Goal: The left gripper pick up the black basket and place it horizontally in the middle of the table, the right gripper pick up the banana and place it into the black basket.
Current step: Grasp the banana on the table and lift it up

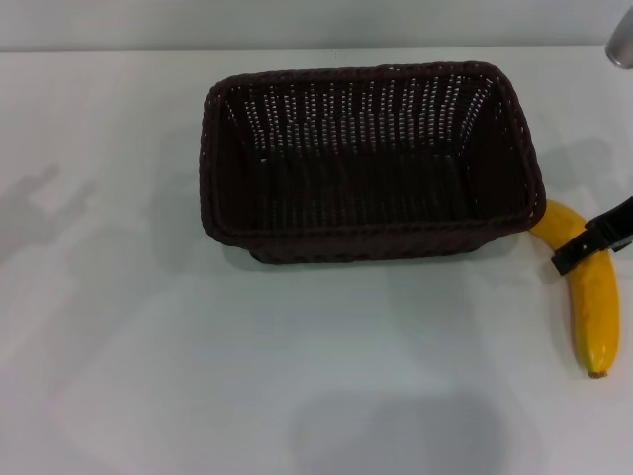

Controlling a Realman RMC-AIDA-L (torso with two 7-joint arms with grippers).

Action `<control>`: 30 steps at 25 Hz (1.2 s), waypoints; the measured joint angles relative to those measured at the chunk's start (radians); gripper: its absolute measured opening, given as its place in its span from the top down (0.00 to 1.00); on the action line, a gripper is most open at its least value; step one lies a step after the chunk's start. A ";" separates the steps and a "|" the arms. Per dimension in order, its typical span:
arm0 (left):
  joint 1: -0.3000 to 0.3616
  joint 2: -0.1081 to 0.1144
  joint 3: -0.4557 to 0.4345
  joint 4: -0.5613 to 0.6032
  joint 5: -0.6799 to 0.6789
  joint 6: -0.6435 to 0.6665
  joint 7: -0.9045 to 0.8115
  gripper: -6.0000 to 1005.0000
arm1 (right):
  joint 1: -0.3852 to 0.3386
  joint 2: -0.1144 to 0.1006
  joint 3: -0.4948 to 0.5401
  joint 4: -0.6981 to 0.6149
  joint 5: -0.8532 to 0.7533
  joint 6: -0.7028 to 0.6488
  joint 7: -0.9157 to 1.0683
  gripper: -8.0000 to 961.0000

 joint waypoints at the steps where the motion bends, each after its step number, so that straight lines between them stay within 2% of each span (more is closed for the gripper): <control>1: -0.001 0.000 0.000 0.000 0.001 0.000 0.000 0.34 | 0.001 0.000 -0.008 -0.005 -0.007 -0.009 0.005 0.13; 17: 0.001 -0.006 0.000 -0.008 -0.001 0.000 0.002 0.34 | 0.027 0.004 -0.171 -0.059 -0.090 -0.070 0.045 0.18; 22: 0.000 -0.006 0.000 -0.009 -0.001 0.000 0.002 0.34 | 0.030 0.003 -0.188 -0.064 -0.112 -0.072 0.041 0.20; 27: 0.001 -0.006 0.000 -0.009 -0.009 0.000 0.002 0.34 | 0.026 -0.002 -0.178 -0.055 -0.125 -0.087 0.029 0.34; 30: 0.003 -0.006 0.000 -0.009 -0.012 0.000 0.002 0.34 | 0.022 -0.008 -0.108 -0.033 -0.158 -0.096 -0.003 0.40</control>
